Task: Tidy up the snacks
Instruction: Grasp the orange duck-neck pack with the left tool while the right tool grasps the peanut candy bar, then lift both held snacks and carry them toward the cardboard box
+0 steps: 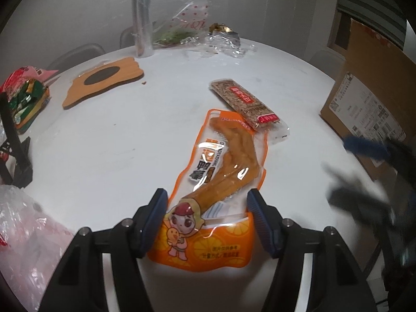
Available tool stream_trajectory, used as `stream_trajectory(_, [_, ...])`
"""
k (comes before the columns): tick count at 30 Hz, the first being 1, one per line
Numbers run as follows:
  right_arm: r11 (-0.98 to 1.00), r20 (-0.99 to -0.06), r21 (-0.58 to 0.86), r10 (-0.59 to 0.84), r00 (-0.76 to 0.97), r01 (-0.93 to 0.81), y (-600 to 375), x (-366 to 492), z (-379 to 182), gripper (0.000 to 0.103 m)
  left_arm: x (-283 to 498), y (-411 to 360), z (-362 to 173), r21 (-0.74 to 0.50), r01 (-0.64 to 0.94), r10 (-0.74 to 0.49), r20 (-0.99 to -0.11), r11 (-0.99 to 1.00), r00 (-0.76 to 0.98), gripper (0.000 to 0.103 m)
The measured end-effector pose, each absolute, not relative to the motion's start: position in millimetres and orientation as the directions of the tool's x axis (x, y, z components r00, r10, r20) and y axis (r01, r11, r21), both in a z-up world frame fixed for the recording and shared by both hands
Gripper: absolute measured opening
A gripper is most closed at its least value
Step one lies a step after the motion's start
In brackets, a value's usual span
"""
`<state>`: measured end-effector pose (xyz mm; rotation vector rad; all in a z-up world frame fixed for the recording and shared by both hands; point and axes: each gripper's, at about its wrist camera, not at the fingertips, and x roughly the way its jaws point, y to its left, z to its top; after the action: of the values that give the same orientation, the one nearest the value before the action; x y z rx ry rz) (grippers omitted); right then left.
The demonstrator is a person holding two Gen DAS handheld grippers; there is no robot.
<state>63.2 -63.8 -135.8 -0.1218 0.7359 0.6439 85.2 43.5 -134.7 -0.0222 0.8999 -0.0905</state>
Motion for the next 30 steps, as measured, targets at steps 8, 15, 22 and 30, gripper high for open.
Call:
stream_trajectory(8, [0.828,-0.714,0.125,0.457,0.530,-0.546,-22.7,144.4,-140.3,0.075,90.9,45.9,-133.7,-0.088,0.082,-0.120,-0.782,0.993,0.612,0.060])
stream_trajectory(15, [0.830,-0.763,0.129,0.433,0.480,-0.543,-6.2,192.0,-158.7,0.063,96.1,48.7,-133.5,-0.123,0.094,-0.155,-0.781,0.988,0.605,0.061])
stream_trajectory(22, [0.820,-0.769,0.134,0.440,0.463,-0.556,-10.4,190.8,-159.7,0.039,95.1,46.2,-133.6,-0.108,0.099,-0.146,-0.782,0.989,0.605,0.061])
stream_trajectory(30, [0.816,-0.760,0.142,0.453,0.467,-0.560,-35.8,144.6,-154.0,0.039,93.7,43.8,-132.9,-0.110,0.099,-0.147,-0.786,0.989,0.601,0.061])
